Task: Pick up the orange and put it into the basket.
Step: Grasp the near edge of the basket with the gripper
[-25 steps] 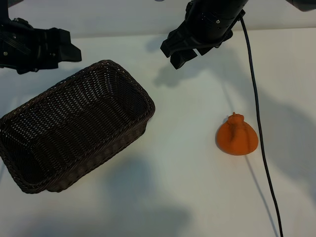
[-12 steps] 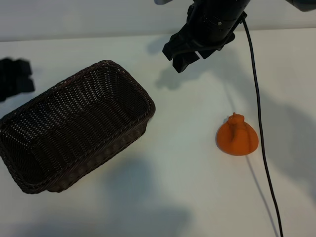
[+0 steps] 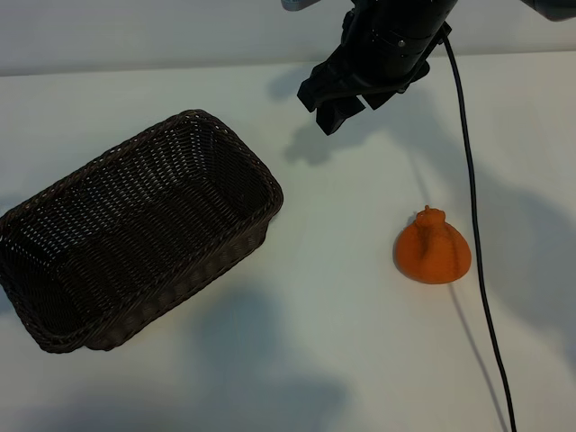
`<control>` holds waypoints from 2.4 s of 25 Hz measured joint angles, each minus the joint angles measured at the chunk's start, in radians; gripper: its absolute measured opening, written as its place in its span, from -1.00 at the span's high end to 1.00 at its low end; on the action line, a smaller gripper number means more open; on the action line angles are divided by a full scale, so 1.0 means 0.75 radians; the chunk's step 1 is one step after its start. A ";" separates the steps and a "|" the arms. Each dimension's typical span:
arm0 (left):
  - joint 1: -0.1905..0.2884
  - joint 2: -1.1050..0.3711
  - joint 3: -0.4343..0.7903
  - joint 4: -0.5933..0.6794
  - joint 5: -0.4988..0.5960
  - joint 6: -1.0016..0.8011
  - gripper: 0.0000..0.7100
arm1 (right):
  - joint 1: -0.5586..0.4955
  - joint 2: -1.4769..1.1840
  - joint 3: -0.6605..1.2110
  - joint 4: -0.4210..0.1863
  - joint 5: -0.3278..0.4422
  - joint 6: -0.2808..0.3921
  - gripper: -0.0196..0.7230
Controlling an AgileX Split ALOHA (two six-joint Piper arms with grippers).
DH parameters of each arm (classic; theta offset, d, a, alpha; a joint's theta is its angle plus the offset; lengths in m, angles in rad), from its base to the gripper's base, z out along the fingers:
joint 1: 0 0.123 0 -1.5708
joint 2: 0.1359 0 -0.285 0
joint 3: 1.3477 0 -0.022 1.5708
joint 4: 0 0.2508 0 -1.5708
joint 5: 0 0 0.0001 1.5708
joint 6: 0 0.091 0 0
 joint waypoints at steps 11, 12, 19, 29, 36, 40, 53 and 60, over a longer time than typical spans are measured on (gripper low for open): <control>0.000 0.083 0.131 0.076 -0.134 -0.145 -0.66 | 0.000 0.000 0.000 0.000 0.001 0.000 -0.66; 0.000 0.106 0.136 0.073 -0.145 -0.145 -0.66 | 0.000 0.000 0.000 0.000 0.001 0.000 -0.66; 0.000 0.229 0.143 0.061 -0.187 -0.146 -0.66 | 0.000 0.000 0.000 0.000 0.004 0.000 -0.66; 0.000 0.319 0.143 0.059 -0.263 -0.147 -0.66 | 0.000 0.000 0.000 0.000 0.011 0.000 -0.66; 0.000 0.432 0.144 0.034 -0.338 -0.131 -0.66 | 0.000 0.000 0.000 -0.001 0.022 0.000 -0.66; 0.000 0.498 0.184 -0.013 -0.424 -0.116 -0.66 | 0.000 0.000 0.000 -0.001 0.023 0.000 -0.66; 0.000 0.593 0.286 -0.073 -0.675 -0.115 -0.25 | 0.000 0.000 0.000 -0.001 0.023 0.000 -0.66; 0.000 0.593 0.288 -0.090 -0.746 -0.139 0.53 | 0.000 0.000 0.000 0.000 0.023 0.000 -0.66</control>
